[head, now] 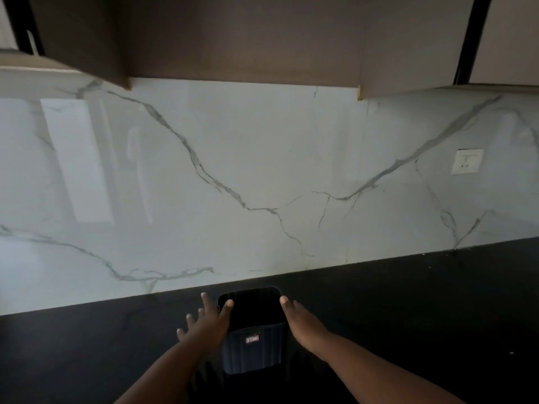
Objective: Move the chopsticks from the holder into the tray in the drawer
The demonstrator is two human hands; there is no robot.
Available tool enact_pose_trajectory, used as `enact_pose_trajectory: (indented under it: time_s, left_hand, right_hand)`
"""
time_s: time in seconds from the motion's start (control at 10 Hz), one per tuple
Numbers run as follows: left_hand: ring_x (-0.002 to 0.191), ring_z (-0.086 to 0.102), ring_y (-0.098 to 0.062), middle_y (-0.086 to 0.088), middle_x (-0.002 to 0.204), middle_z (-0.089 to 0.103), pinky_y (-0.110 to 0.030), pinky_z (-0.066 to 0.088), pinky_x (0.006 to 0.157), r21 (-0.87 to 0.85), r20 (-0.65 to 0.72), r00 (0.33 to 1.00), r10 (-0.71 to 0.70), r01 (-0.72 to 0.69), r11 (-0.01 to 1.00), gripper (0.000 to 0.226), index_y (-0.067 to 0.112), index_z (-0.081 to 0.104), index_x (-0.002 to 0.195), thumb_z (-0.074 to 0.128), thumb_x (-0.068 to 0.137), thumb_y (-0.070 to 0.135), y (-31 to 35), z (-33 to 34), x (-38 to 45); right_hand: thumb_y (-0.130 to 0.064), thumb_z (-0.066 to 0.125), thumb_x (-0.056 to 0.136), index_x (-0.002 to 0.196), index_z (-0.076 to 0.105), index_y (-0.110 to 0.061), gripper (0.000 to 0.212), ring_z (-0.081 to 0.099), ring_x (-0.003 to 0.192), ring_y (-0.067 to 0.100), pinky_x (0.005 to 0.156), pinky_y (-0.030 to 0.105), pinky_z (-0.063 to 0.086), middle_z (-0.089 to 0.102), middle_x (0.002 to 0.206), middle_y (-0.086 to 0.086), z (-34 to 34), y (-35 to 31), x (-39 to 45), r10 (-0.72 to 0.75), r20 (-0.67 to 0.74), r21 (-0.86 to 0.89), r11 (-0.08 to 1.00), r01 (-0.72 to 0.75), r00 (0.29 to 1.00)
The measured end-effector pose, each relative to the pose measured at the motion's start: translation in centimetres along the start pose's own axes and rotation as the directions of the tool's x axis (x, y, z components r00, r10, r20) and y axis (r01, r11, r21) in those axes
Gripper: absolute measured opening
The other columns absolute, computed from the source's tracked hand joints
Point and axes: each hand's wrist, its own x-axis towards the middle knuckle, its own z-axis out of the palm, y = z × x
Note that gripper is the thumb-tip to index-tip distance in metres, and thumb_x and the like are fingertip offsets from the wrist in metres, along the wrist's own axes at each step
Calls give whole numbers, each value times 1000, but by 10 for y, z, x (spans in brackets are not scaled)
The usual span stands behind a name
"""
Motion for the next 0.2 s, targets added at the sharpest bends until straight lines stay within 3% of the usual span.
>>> enact_pose_trajectory:
  time_s: [0.1, 0.2]
  left_hand:
    - [148, -8, -33, -10, 163, 1, -54, -2, 116, 243, -197, 969, 152, -102, 965, 93, 22, -17, 150, 14, 83, 79, 23, -30, -10]
    - [146, -18, -32, -14, 161, -11, -51, -10, 116, 427, -363, 847, 388, -219, 878, 97, 17, -24, 147, -3, 76, 81, 62, -61, -16]
  right_hand:
    - [-79, 19, 84, 154, 12, -22, 90, 8, 148, 31, 117, 48, 14, 14, 162, 5, -37, -19, 2, -108, -70, -146, 984, 97, 992]
    - [-78, 16, 85, 154, 4, -23, 89, 0, 149, 30, 117, 47, 11, 4, 163, 7, -84, -50, 0, -312, -216, -339, 913, 229, 925]
